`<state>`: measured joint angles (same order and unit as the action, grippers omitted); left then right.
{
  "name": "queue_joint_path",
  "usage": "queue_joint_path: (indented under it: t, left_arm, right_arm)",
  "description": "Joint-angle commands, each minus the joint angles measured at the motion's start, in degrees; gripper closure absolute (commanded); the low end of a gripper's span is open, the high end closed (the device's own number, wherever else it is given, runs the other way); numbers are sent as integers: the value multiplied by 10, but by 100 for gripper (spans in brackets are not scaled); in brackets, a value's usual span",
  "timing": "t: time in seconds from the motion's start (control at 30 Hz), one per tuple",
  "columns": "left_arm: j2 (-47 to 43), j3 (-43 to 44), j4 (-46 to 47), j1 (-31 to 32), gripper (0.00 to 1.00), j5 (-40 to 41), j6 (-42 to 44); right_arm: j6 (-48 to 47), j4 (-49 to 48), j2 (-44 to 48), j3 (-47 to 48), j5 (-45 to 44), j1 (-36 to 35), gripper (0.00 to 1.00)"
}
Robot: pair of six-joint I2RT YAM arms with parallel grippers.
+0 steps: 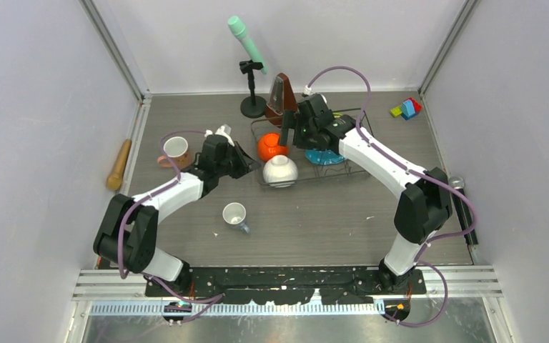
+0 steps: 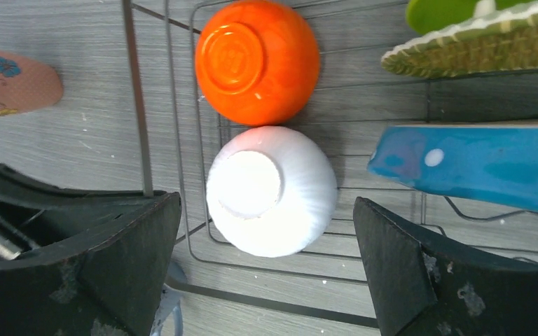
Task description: Load the mixed dishes into the dish rack
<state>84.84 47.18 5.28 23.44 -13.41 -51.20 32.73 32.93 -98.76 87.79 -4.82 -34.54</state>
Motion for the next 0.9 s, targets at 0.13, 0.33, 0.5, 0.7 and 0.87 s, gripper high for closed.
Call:
queue_joint_path:
  t: [0.13, 0.33, 0.5, 0.7, 0.87]
  left_arm:
    - [-46, -28, 57, 52, 100, 34, -13]
    - [-36, -32, 67, 52, 100, 31, -12]
    - [-42, -37, 77, 52, 100, 32, -13]
    - [-48, -36, 76, 52, 100, 31, -9]
    - [-49, -33, 74, 52, 100, 28, -6]
  right_arm:
    - [19, 113, -36, 49, -69, -44, 0]
    - [62, 103, -61, 42, -42, -54, 0]
    - [74, 99, -91, 54, -29, -62, 0]
    - [84, 140, -149, 73, -33, -62, 0]
    - [70, 193, -191, 89, -47, -61, 0]
